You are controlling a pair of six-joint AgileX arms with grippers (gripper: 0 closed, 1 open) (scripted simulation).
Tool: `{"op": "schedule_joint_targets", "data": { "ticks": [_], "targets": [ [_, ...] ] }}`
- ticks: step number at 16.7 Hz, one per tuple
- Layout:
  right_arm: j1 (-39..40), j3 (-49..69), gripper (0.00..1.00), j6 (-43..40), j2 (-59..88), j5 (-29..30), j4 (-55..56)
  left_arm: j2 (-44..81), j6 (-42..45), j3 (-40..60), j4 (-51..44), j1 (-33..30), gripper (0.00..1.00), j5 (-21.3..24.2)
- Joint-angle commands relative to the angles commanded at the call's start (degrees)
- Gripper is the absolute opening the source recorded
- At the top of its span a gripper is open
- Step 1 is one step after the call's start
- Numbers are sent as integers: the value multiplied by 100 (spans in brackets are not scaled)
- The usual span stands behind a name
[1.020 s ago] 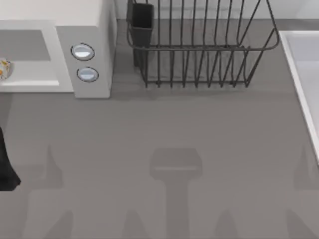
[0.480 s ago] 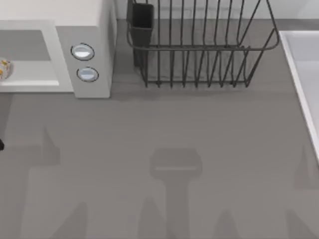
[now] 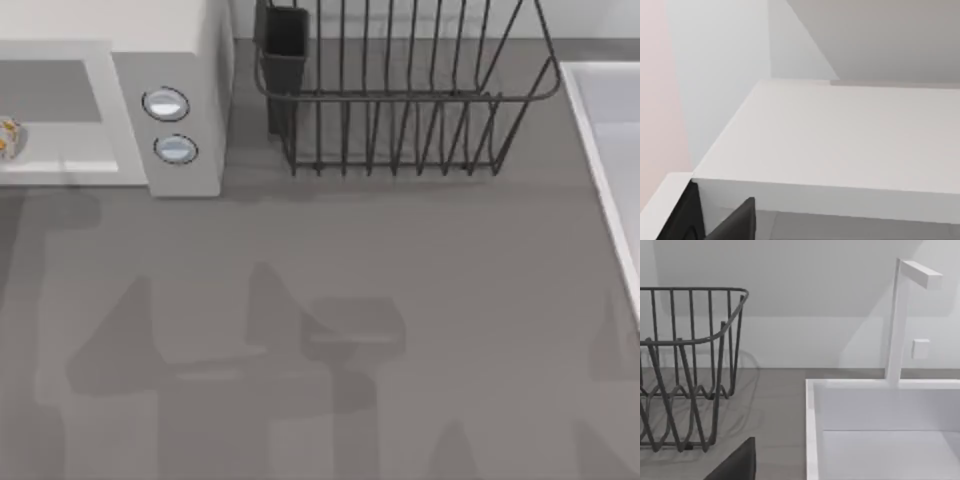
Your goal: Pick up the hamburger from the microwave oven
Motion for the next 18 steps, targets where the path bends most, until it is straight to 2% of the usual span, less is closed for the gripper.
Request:
{"op": "schedule_joint_targets", "data": {
  "ticks": [5, 11, 14, 18],
  "targets": [
    [0, 0, 100, 0, 0, 0, 0, 3146, 157, 1203, 1387, 256, 100, 387],
    [0, 0, 100, 0, 0, 0, 0, 6225, 350, 2255, 2415, 315, 100, 813],
    [0, 0, 100, 0, 0, 0, 0, 7090, 415, 2558, 2680, 304, 100, 952],
    [0, 0, 100, 0, 0, 0, 0, 7415, 442, 2680, 2788, 297, 100, 1011]
  ]
}}
